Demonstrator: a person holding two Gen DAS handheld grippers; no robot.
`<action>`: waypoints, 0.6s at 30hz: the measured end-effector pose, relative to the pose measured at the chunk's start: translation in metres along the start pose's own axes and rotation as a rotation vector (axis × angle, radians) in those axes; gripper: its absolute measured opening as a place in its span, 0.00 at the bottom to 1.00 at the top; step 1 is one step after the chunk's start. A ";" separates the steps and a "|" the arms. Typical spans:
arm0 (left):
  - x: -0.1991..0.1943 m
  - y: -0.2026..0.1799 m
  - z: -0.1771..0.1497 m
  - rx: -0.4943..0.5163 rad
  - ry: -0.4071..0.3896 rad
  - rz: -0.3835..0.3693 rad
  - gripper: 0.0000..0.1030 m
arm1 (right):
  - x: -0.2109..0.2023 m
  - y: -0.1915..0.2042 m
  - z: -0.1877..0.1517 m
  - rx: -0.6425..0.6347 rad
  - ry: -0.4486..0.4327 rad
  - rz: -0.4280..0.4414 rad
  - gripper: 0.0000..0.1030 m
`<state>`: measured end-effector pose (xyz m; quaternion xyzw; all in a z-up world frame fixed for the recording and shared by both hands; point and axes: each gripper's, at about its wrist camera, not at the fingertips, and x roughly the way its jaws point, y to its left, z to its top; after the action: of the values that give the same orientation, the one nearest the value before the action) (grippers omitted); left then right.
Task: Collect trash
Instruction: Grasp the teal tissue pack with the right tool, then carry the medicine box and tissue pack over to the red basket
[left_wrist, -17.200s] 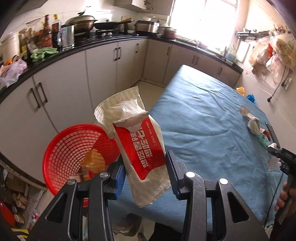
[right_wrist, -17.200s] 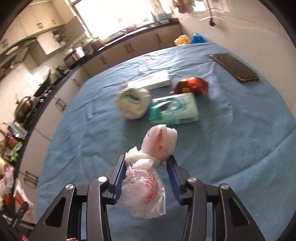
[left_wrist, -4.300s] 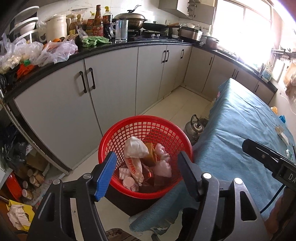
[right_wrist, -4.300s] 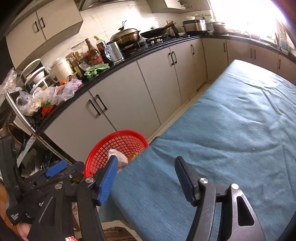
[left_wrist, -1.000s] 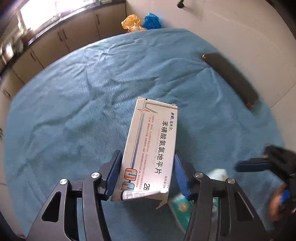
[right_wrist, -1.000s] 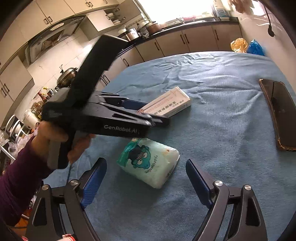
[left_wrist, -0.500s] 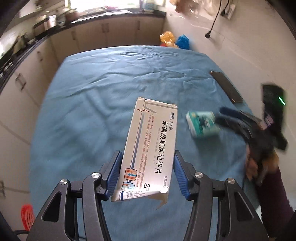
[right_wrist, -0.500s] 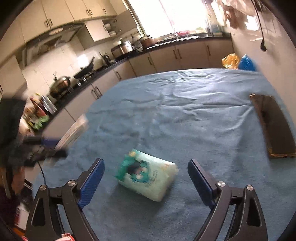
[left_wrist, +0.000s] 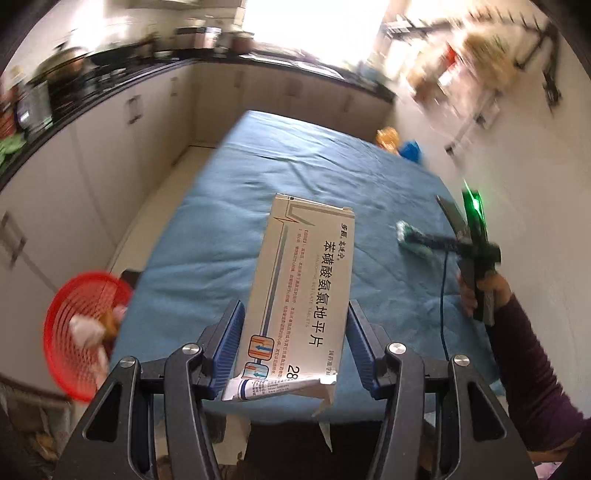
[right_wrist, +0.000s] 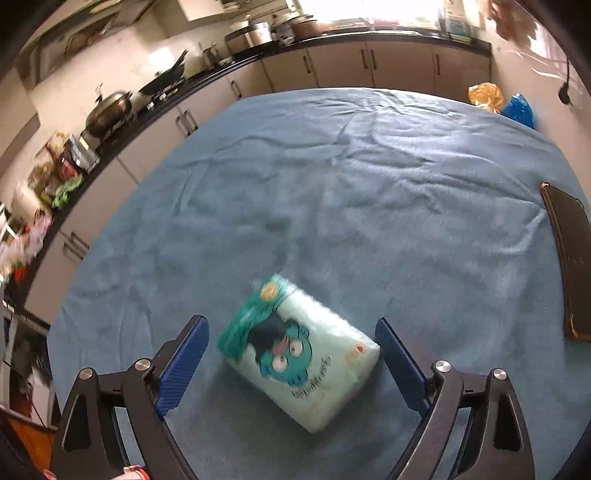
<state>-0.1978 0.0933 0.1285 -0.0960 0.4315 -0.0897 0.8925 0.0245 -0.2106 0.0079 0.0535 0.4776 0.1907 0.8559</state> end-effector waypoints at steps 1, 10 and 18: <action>-0.007 0.008 -0.006 -0.019 -0.016 0.004 0.52 | 0.000 0.007 -0.005 -0.026 0.002 -0.028 0.89; -0.002 0.048 -0.034 -0.096 -0.066 0.039 0.52 | 0.009 0.045 -0.020 -0.115 -0.025 -0.242 0.57; 0.010 0.060 -0.045 -0.093 -0.076 0.059 0.52 | -0.003 0.064 -0.030 -0.065 -0.054 -0.261 0.39</action>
<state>-0.2224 0.1448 0.0787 -0.1278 0.4038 -0.0398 0.9050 -0.0196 -0.1557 0.0112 -0.0318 0.4510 0.0915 0.8872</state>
